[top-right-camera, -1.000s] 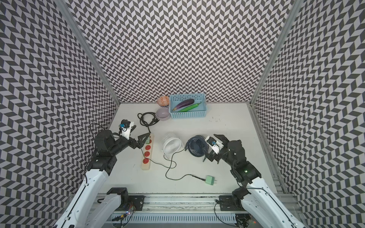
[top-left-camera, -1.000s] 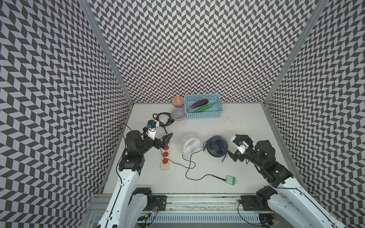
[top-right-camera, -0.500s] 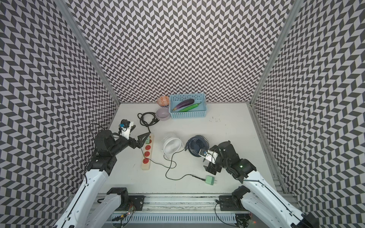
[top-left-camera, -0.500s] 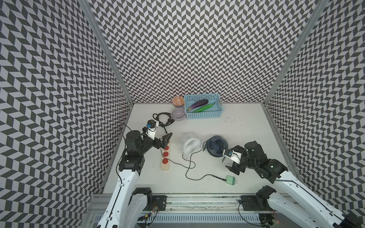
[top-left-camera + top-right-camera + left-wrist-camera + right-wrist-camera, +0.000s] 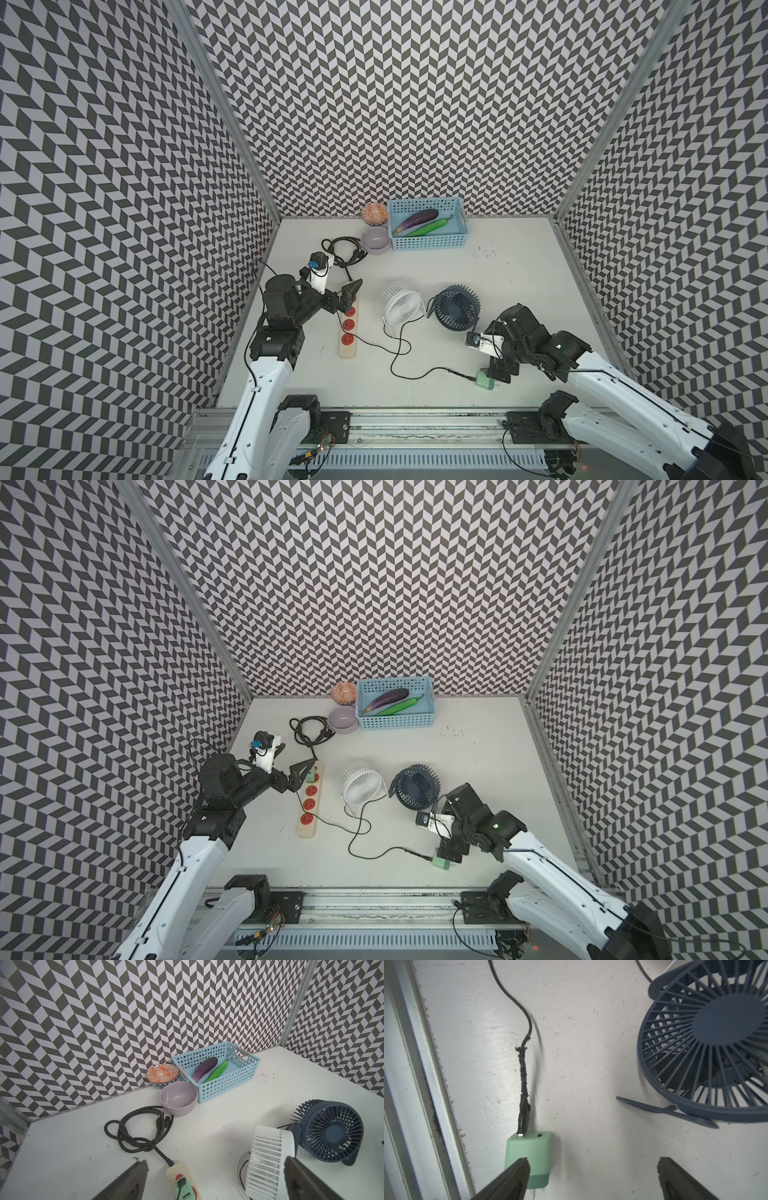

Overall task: Plug the desk fan into the power strip
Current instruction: Pick up the plug from the center of the board.

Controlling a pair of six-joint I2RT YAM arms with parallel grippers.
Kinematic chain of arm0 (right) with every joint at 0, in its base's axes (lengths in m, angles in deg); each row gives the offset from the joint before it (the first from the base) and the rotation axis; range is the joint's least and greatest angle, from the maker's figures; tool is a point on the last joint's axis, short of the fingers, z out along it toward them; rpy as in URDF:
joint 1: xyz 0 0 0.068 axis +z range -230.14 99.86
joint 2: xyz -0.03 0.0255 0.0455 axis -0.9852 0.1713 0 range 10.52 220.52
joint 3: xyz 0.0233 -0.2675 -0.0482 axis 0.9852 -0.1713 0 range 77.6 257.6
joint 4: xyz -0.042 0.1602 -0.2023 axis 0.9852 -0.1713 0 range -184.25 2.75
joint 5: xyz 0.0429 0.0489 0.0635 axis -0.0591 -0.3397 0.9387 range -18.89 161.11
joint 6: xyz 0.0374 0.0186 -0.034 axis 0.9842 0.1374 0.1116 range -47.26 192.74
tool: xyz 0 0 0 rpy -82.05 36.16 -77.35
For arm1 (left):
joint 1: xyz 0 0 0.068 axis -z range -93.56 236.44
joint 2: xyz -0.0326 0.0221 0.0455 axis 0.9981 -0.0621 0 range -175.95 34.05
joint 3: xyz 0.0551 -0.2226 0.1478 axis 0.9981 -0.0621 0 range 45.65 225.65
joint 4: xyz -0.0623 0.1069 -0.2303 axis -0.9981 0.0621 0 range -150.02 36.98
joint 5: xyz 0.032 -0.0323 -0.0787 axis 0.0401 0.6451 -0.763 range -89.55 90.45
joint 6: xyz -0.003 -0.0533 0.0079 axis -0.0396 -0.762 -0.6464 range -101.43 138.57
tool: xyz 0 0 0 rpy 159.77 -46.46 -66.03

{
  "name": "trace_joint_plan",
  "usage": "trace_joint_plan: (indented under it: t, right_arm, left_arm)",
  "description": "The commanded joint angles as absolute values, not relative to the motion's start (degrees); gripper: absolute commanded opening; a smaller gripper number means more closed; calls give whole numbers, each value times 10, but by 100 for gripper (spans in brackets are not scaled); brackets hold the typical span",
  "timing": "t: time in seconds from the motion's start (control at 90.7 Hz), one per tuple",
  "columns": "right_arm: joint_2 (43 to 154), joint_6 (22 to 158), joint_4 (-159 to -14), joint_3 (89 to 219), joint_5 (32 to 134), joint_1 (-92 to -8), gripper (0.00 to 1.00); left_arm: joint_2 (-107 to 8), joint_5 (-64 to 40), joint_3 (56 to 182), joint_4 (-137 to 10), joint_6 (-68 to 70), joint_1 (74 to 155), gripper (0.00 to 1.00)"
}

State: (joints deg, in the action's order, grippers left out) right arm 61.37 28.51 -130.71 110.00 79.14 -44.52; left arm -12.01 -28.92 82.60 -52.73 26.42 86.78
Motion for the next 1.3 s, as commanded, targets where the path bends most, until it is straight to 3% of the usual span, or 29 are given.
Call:
trace_joint_plan:
  t: [0.0, 1.036, 1.135, 1.289]
  right_arm:
    - [624, 273, -1314, 1088, 772, -432, 100]
    - [680, 265, -1281, 1054, 726, -348, 100]
    - [680, 264, -1275, 1050, 719, -348, 95]
    - [680, 269, -1264, 1042, 702, -348, 77]
  left_arm:
    - [-119, -289, 833, -542, 265, 870, 100]
    - [-116, -292, 813, -553, 272, 868, 100]
    - [-117, -294, 812, -555, 271, 867, 100]
    - [-119, -294, 809, -556, 271, 867, 100]
